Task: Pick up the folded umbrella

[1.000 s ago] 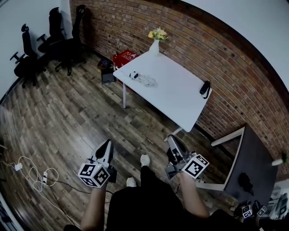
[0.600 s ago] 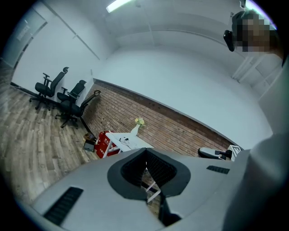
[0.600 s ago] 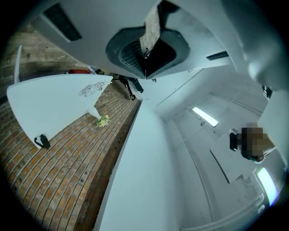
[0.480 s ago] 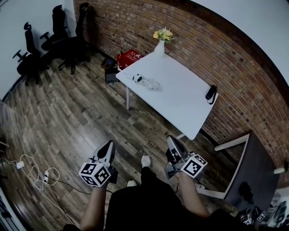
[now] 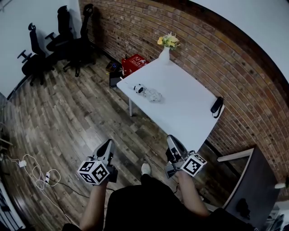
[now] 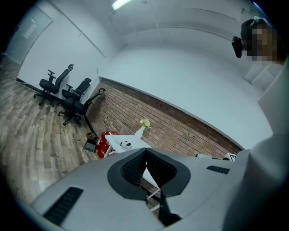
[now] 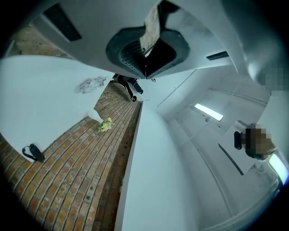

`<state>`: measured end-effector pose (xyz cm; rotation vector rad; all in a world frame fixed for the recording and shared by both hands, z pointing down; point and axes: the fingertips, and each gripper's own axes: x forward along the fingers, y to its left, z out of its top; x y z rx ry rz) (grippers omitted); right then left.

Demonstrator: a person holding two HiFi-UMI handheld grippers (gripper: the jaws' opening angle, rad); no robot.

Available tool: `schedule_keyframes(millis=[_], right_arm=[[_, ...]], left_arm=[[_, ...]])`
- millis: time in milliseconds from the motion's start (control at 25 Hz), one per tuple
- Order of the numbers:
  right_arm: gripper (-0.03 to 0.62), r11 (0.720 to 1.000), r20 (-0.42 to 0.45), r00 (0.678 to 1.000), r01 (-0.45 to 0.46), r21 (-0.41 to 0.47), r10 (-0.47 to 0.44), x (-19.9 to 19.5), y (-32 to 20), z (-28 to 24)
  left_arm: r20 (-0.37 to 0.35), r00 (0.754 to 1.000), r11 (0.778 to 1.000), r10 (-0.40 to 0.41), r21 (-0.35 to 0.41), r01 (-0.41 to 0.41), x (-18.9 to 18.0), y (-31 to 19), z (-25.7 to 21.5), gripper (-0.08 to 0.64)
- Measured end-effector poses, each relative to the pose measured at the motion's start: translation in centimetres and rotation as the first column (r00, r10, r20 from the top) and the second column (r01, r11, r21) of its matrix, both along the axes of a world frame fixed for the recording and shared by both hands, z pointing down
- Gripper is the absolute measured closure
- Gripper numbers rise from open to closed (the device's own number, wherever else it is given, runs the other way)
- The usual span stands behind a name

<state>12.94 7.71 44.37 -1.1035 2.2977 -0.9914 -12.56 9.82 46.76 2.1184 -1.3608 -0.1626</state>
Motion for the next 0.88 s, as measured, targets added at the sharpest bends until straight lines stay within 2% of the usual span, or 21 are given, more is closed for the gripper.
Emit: schedule_keyframes(millis=[120, 320, 520, 880], right_arm=[[0.571, 1.0, 0.009, 1.0, 0.02, -0.007, -0.02, 0.9, -2.6, 0.5], [0.571, 0.998, -0.008, 0.998, 0.061, -0.035, -0.061, 2.2, -6.4, 2.8], [0.571, 0.993, -0.037, 0.994, 0.098, -0.072, -0.101, 3.8, -9.4, 5.3], [0.571, 0.983, -0.08, 0.981, 0.175, -0.052, -0.178, 4.2, -12.9, 6.0]], left_arm=[[-0.004, 1.0, 1.0, -0.014, -0.023, 0.013, 1.3, -1.8, 0.6, 0.548], [-0.066, 0.998, 0.998, -0.021, -0.068, 0.017, 4.5, -5.0, 2.3, 0.548], [-0.012, 1.0, 0.998, -0.013, -0.061, 0.012, 7.0, -7.7, 2.9, 0.548], [0.019, 0.999, 0.997, -0.049, -0.054, 0.05, 7.5, -11.2, 2.6, 0.548]])
